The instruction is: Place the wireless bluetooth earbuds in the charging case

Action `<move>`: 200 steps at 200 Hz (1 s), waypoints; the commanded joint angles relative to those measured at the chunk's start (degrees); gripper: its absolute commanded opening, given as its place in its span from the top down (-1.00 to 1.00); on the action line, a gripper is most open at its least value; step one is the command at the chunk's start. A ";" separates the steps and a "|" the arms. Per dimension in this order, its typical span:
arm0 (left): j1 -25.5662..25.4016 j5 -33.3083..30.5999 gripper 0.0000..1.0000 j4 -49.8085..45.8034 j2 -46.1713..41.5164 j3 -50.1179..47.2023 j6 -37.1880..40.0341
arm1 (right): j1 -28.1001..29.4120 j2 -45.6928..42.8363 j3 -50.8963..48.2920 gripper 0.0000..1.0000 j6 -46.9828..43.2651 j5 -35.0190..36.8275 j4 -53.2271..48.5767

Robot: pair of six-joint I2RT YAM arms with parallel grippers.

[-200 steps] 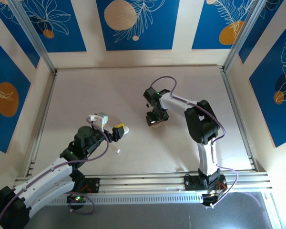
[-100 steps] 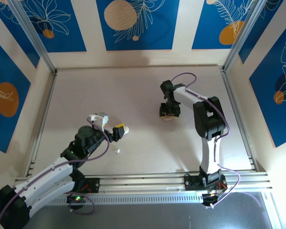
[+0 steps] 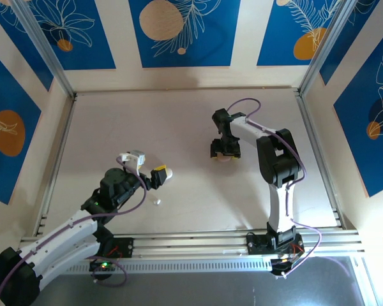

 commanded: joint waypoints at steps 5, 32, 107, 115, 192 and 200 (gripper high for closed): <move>-0.16 -0.40 -0.99 1.40 -0.82 -0.16 1.08 | 0.66 -6.42 -1.57 -0.56 0.89 -0.33 -1.42; -0.11 -1.44 -0.99 0.83 -2.69 -0.60 0.91 | 0.99 -12.07 -4.08 -0.68 1.39 -0.35 -0.99; -0.15 -8.80 -0.99 -3.30 -17.06 -4.22 0.18 | 5.43 -30.39 -14.53 -0.81 1.02 -0.86 3.08; -0.14 -9.66 -0.99 -4.05 -19.46 -4.71 0.04 | 6.48 -32.21 -15.46 -0.82 0.74 -0.87 3.35; -0.11 -12.03 -0.99 -7.03 -26.92 -5.79 -0.51 | 15.58 -42.47 -22.54 -0.99 0.17 -3.63 9.58; -0.16 -11.86 -0.99 -6.66 -25.68 -5.61 -0.66 | 15.87 -42.28 -22.64 -0.99 0.17 -4.10 10.11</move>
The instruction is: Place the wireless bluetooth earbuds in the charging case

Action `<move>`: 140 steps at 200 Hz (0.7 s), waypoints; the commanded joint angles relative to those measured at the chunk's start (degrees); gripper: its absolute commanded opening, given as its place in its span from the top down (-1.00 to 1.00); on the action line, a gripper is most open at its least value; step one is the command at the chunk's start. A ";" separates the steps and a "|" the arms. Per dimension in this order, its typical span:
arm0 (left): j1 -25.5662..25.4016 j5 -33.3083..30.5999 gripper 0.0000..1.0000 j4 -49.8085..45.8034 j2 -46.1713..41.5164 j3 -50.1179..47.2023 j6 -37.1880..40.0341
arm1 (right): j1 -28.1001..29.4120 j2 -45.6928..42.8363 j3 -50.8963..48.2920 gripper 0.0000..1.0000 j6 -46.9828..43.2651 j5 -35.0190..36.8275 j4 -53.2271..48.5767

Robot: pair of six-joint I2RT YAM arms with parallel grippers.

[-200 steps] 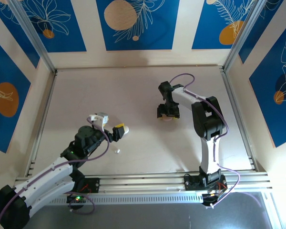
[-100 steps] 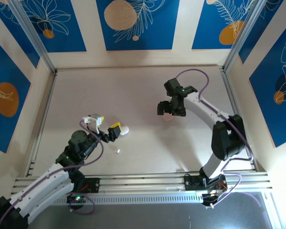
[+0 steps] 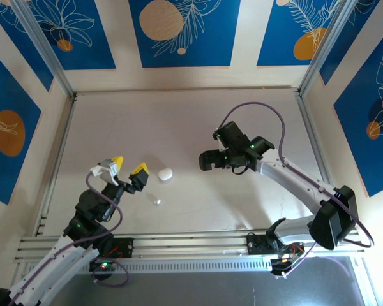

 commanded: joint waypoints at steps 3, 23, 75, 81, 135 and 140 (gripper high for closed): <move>-0.09 -0.95 -0.99 0.10 2.66 -0.20 -0.46 | 1.02 -0.52 -1.32 -0.99 -0.17 -2.77 3.05; -0.15 0.31 -0.99 1.50 6.21 0.31 -0.55 | 1.50 0.65 -1.23 -0.99 -0.07 -3.47 4.44; -0.06 3.29 -0.99 4.60 16.46 2.22 -1.29 | 2.57 7.80 2.44 -0.99 -1.15 -7.72 6.88; -0.05 3.37 -0.99 4.81 17.64 2.44 -1.42 | 2.82 8.91 3.27 -0.99 -1.51 -7.99 6.91; 0.62 3.90 -0.99 5.58 25.65 4.30 -2.81 | 2.91 19.97 12.09 -0.96 -3.29 -13.78 6.67; 0.85 3.98 -0.99 5.49 26.20 4.44 -3.06 | 2.94 21.06 12.96 -0.96 -3.32 -14.25 6.55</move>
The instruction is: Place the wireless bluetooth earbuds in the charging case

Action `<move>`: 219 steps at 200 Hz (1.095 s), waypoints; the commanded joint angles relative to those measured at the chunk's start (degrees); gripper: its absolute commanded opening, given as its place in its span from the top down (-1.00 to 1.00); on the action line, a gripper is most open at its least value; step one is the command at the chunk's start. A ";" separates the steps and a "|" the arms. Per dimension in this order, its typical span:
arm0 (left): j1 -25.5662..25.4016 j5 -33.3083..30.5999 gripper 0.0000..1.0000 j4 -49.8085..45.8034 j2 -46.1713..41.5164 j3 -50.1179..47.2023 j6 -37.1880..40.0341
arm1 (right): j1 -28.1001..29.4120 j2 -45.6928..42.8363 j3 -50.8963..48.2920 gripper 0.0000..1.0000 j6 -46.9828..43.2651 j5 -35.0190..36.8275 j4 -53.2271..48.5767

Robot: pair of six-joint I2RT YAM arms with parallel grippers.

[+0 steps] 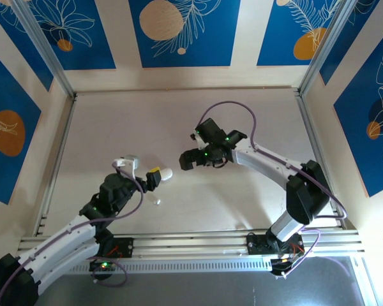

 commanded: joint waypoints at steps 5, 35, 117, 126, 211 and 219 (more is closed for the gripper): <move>0.99 1.32 -0.99 2.22 2.31 2.84 -1.75 | 0.25 4.61 5.21 -0.95 -1.63 -5.24 0.19; 3.73 3.97 -0.99 1.62 6.54 4.13 -3.79 | -0.18 10.46 9.96 -0.90 -1.59 -8.10 -0.72; 16.25 17.41 -0.99 4.64 16.25 4.13 -13.28 | -3.56 21.01 19.28 -0.76 0.84 -18.35 -0.37; 16.78 17.84 -0.99 4.92 16.12 3.92 -13.52 | -3.90 22.11 20.37 -0.75 1.32 -20.02 0.09; 18.33 17.58 -0.99 3.22 10.99 2.94 -13.87 | -4.78 33.92 30.82 -0.60 2.85 -29.34 -1.26; 18.43 17.49 -0.99 3.11 10.53 2.86 -13.81 | -4.59 35.04 32.07 -0.60 2.76 -30.33 -1.78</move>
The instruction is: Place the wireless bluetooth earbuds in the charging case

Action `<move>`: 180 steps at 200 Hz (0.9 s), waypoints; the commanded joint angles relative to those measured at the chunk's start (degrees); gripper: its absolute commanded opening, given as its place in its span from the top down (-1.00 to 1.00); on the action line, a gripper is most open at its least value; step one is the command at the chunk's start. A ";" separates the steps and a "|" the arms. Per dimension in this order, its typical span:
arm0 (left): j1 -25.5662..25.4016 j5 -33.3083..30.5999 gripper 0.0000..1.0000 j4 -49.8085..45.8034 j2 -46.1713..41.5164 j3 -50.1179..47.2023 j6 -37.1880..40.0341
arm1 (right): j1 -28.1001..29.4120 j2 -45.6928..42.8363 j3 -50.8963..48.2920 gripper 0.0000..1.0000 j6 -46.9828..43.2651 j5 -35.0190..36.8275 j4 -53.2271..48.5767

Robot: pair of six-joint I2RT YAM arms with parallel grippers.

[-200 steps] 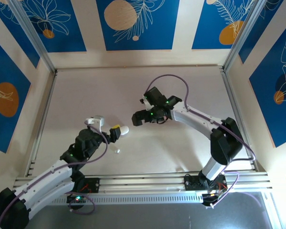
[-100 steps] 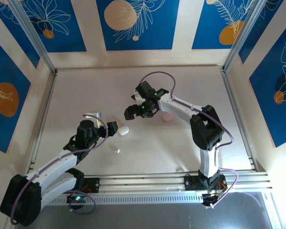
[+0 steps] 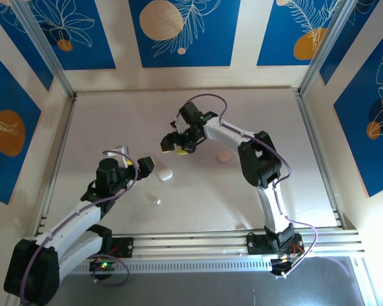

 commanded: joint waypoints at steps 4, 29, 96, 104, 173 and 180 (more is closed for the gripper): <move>0.87 0.53 -0.99 0.15 -1.99 -0.87 -0.30 | 0.30 3.21 4.41 -0.60 0.51 -5.51 -2.33; 0.97 0.19 -0.99 -0.15 -3.28 -1.14 -0.23 | 1.40 6.71 7.98 -0.59 0.06 -6.19 -4.36; 1.05 -1.89 -0.99 -0.89 -11.54 -3.57 0.17 | 4.14 10.07 9.55 -0.53 0.15 -6.73 -5.42; 1.10 -2.23 -0.99 -1.25 -12.81 -3.85 0.22 | 4.32 10.21 9.29 -0.52 0.07 -6.68 -5.62; 1.08 -4.12 -0.99 -2.87 -18.35 -5.02 1.09 | 5.95 6.01 2.33 -0.52 0.21 -4.72 -4.44; 1.10 -4.30 -0.99 -2.87 -18.31 -5.02 1.17 | 6.09 5.25 1.25 -0.51 0.47 -4.53 -3.80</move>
